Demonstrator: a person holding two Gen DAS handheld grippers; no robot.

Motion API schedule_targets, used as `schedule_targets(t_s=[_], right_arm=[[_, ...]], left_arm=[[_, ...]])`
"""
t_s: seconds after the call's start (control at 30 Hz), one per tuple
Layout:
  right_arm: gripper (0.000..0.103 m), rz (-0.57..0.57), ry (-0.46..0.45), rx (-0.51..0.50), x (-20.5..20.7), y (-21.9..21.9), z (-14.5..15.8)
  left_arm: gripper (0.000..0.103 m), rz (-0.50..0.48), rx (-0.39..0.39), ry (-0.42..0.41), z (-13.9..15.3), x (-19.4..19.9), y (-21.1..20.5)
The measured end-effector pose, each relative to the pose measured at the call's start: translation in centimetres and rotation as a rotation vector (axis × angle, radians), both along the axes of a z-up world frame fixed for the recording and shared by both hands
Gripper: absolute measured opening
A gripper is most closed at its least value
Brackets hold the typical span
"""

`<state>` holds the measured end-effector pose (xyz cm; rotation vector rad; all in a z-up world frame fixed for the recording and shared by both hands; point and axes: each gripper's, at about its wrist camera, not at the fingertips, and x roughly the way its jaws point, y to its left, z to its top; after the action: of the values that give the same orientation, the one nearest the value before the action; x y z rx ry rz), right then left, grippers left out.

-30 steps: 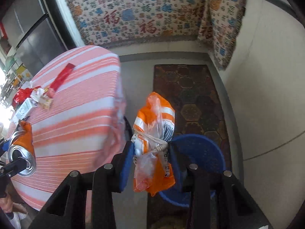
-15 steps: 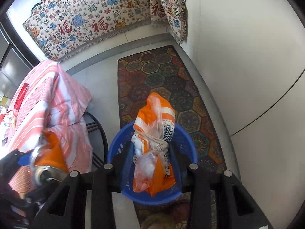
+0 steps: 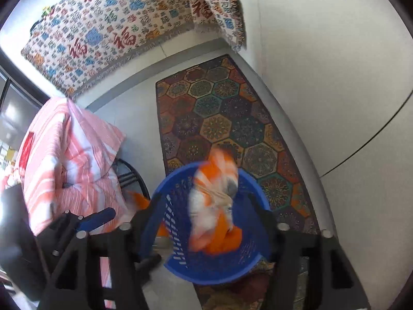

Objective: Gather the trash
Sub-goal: 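Drop the can and snack bag into the blue basket, opening both grippers, then move the left gripper to the green milk carton and close on it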

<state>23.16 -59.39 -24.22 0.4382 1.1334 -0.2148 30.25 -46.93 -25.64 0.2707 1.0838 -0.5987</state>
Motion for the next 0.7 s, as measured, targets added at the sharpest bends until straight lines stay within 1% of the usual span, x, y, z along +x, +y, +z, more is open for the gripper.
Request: schedule_targets(t_s=[0.1,0.2,0.3,0.37,0.43,0.5,0.53,0.6,0.7], right_arm=[[0.065,-0.022,-0.035,-0.003,-0.3,-0.4,0.8],[0.065,-0.027,-0.087,-0.106,-0.5,0.0,2.7],[0.065,-0.026,-0.185,-0.202,-0.9,0.8,5.4],[0.065,-0.011,-0.265,-0.289,-1.2,2.1,7.5],[0.065,0.005,-0.339,-0.359,-1.3,3.6,9.4],[0.066,0.026,-0.418,-0.404,-1.6,5.6,11.2],[0.069,0.038,-0.443,-0.417,-1.7,6.4,11.8],[0.074,0.072,-0.501,-0.442,-1.8,8.8,13.1],[0.075,0.147,-0.556,-0.441,-1.6,12.9,14.3]], left_arm=[[0.097,0.033,-0.023,-0.016,1.4,-0.3,1.2],[0.097,0.073,-0.073,-0.071,4.7,-1.8,3.5],[0.097,0.108,-0.103,-0.132,8.5,-3.7,6.4],[0.097,0.134,-0.109,-0.174,10.8,-5.4,8.8],[0.099,0.162,-0.097,-0.211,12.6,-7.3,11.7],[0.099,0.2,-0.077,-0.23,13.4,-8.9,14.5],[0.099,0.222,-0.066,-0.231,13.6,-9.5,15.8],[0.099,0.283,-0.04,-0.224,13.2,-10.6,19.2],[0.099,0.38,0.026,-0.222,11.9,-11.9,24.5]])
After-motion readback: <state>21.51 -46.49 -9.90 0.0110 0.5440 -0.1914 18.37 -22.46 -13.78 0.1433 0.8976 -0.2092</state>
